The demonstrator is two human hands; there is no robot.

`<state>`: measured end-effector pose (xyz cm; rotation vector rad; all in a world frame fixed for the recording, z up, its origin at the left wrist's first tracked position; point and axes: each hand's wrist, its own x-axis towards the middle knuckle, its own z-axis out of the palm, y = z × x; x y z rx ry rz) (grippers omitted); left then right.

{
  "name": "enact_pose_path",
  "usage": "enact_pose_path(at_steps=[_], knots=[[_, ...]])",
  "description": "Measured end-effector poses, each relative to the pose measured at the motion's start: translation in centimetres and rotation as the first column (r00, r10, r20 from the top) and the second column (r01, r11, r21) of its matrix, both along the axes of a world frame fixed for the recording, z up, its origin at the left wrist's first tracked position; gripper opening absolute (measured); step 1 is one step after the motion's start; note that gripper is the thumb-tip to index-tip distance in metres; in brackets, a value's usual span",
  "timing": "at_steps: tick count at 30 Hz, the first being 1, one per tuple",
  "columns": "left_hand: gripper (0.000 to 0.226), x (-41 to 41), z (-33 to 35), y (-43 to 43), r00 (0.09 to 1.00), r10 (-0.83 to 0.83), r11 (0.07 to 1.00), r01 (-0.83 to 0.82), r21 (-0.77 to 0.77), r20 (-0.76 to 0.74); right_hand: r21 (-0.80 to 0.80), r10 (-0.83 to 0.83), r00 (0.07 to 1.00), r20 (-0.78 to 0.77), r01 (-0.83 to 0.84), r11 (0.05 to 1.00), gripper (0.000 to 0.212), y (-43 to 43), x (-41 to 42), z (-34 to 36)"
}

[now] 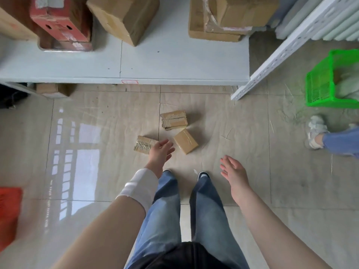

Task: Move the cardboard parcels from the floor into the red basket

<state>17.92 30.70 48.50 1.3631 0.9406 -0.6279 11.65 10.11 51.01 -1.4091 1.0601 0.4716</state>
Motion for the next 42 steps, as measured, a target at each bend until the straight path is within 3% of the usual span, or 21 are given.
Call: enact_pose_path(at_steps=[8, 13, 17, 23, 33, 37, 42], knots=[[0.036, -4.4, 1.5, -1.8, 0.946, 0.323, 0.945, -0.324, -0.052, -0.019, -0.077, 0.298, 0.954, 0.022, -0.295, 0.952, 0.031, -3.1, 3.2, 1.1], [0.027, -6.8, 2.8, -1.8, 0.881, 0.473, 0.872, -0.472, -0.129, -0.026, -0.105, 0.488, 0.872, 0.029, -0.483, 0.869, 0.041, -1.3, 4.3, 2.0], [0.036, -8.7, 2.0, -1.8, 0.836, 0.548, 0.826, -0.548, -0.135, -0.039, -0.107, 0.594, 0.803, 0.053, -0.587, 0.803, 0.042, 0.1, 5.5, 1.6], [0.038, -10.7, 1.5, -3.4, 0.731, 0.677, 0.722, -0.682, -0.112, -0.083, -0.109, 0.676, 0.735, 0.057, -0.668, 0.736, 0.043, -0.4, 8.1, 0.9], [0.039, -8.0, -4.9, -11.2, 0.513, 0.853, 0.505, -0.857, -0.104, -0.09, -0.146, 0.886, 0.459, 0.068, -0.874, 0.464, 0.039, -5.5, 15.8, -4.7], [0.037, -7.7, -7.3, -14.0, 0.464, 0.878, 0.452, -0.885, -0.117, -0.116, -0.161, 0.899, 0.434, 0.057, -0.885, 0.437, 0.04, -6.9, 16.8, -6.8], [0.039, -8.5, -12.6, -15.5, 0.478, 0.868, 0.465, -0.877, -0.121, -0.136, -0.164, 0.905, 0.425, 0.028, -0.891, 0.424, 0.038, -7.9, 15.8, -12.3]])
